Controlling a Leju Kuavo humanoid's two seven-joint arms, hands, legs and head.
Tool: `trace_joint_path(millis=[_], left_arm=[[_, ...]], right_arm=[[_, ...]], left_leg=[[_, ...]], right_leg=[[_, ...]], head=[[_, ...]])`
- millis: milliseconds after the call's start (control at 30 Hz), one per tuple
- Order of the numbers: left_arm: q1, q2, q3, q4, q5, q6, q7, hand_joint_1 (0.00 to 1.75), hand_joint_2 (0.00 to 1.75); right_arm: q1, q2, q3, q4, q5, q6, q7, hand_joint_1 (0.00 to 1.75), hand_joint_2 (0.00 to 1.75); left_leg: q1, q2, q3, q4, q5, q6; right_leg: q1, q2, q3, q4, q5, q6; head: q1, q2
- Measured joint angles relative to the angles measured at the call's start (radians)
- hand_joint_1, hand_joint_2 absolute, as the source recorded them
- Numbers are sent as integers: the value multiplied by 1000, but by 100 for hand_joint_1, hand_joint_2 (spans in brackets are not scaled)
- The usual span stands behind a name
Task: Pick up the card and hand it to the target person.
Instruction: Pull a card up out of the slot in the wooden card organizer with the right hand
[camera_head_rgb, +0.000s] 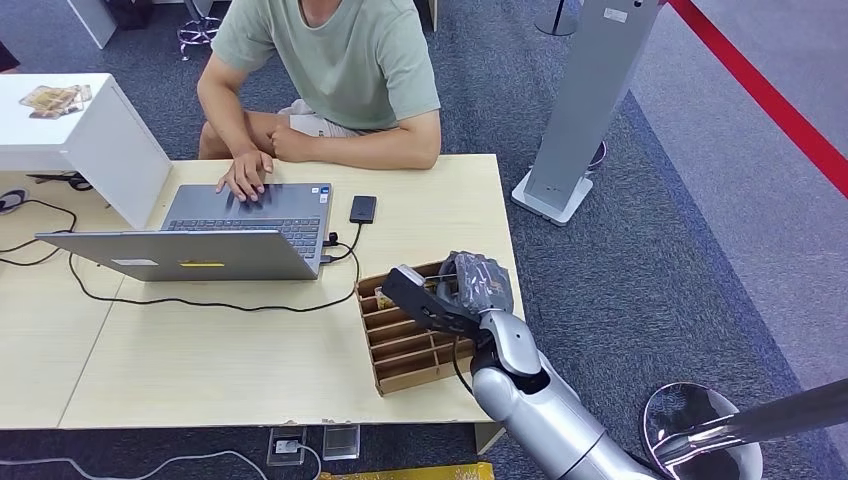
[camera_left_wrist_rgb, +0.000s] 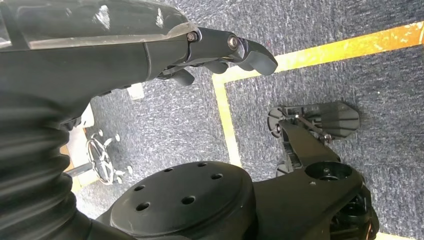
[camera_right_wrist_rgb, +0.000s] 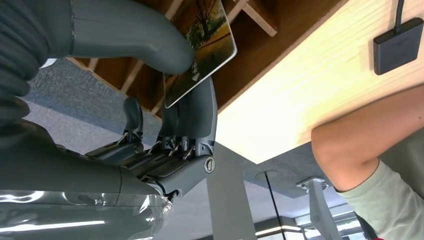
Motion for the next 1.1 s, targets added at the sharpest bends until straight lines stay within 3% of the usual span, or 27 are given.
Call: trace_joint_path(millis=[133, 267, 500, 600, 833, 1000, 1100], left_arm=[[0, 0, -3, 0, -3, 0, 2, 0, 175], [0, 2, -16, -2, -18, -5, -8, 0, 175], [4, 6, -5, 2, -5, 9, 5, 0, 175], [6, 5, -1, 1, 0, 9, 6, 0, 175], [6, -14, 3, 1, 9, 22, -9, 0, 175], [7, -13, 2, 1, 13, 26, -11, 0, 175], [6, -13, 2, 1, 15, 26, -11, 0, 175]], right_arm=[[5, -2, -4, -3, -2, 2, 1, 140, 175], [9, -5, -7, -9, -1, 4, 4, 175, 175], [11, -3, -3, -19, 13, -12, -9, 175, 175], [15, -4, -6, -35, 28, -64, -42, 175, 175], [59, -18, -33, -131, 57, -391, -292, 175, 175], [112, 10, -115, -196, -23, -443, -489, 175, 175], [118, 20, -129, -194, -55, -443, -525, 175, 175]], left_leg=[[0, 0, 0, 0, 0, 0], [0, 0, 0, 0, 1, 0], [1, 0, 1, -2, 1, 0], [1, 0, 1, -2, 1, 0], [0, 0, 0, 0, 0, 0], [0, -1, -1, 0, 0, 0], [0, -1, -1, 1, 0, 0]], right_leg=[[0, 0, 0, 0, 0, 0], [0, 0, 0, 0, 1, 0], [1, 1, 1, -2, 2, 0], [1, 1, 1, -2, 1, -1], [0, 0, 0, 0, 0, 0], [0, -1, 0, 0, -1, 0], [0, -1, -1, 1, -1, 0]], head=[[0, 0], [0, 0], [0, 0], [0, 0], [0, 0], [0, 0], [0, 0]])
